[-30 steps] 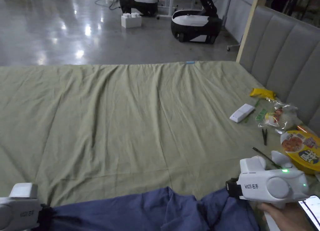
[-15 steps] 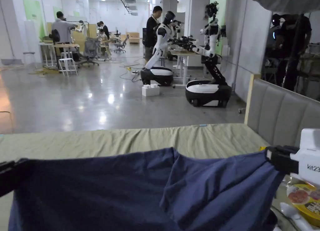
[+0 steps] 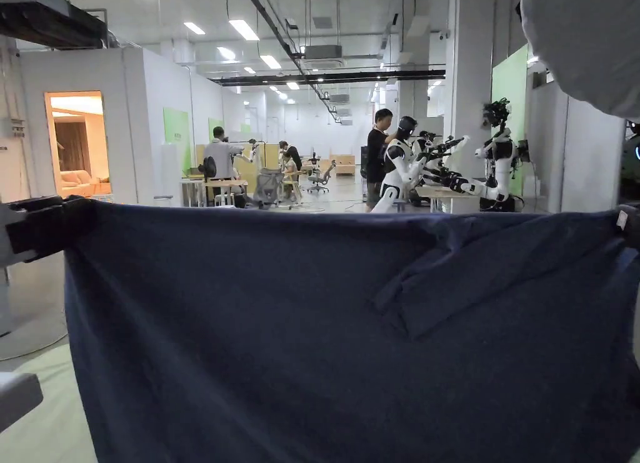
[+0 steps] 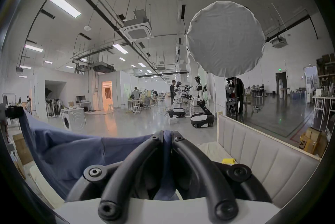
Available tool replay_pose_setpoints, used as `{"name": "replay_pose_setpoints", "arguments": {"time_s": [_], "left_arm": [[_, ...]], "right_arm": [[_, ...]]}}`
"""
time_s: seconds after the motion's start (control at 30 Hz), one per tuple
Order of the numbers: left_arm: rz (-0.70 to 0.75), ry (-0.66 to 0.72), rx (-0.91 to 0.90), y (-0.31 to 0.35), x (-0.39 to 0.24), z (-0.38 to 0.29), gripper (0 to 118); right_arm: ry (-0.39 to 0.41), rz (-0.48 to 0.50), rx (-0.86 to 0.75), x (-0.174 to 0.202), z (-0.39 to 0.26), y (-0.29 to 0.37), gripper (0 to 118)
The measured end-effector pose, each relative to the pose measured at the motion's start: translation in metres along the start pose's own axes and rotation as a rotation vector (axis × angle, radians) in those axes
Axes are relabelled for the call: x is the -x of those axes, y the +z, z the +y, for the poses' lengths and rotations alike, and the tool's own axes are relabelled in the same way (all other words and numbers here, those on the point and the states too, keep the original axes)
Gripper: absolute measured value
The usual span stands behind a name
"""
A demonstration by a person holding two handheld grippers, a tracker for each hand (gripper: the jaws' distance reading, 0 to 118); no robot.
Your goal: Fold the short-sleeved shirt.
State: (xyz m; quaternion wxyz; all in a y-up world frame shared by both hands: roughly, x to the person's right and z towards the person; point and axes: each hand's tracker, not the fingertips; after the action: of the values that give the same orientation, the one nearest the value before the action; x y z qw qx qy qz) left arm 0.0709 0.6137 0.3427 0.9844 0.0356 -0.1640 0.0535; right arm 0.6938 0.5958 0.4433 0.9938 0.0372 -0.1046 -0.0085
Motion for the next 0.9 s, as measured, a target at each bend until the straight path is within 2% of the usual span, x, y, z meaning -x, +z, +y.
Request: {"name": "replay_pose_setpoints", "arguments": {"time_s": [0.07,0.27,0.53,0.57,0.6,0.67,0.9], "left_arm": [[0.018,-0.018,-0.005,-0.005,-0.001,0.002,7],[0.035,-0.037,0.012,-0.028,0.001,-0.003,6],[0.103,0.010,0.074,-0.078,0.010,-0.023,7],[0.109,0.001,0.079,-0.086,0.010,-0.025,6],[0.112,-0.008,0.102,-0.095,0.009,-0.027,6],[0.120,-0.004,0.108,-0.111,0.011,-0.031,6],[0.213,-0.007,0.084,-0.177,0.017,-0.040,6]], "right_arm": [[-0.035,-0.005,0.011,-0.001,-0.001,-0.008,7],[-0.010,-0.016,0.009,0.001,-0.007,-0.025,7],[0.001,-0.021,0.054,0.012,-0.014,-0.061,7],[0.012,-0.026,0.042,0.015,-0.015,-0.067,7],[0.082,-0.036,0.008,0.020,-0.012,-0.075,7],[0.061,-0.038,0.044,0.023,-0.016,-0.092,7],[0.088,-0.060,0.066,0.036,-0.026,-0.161,7]]}}
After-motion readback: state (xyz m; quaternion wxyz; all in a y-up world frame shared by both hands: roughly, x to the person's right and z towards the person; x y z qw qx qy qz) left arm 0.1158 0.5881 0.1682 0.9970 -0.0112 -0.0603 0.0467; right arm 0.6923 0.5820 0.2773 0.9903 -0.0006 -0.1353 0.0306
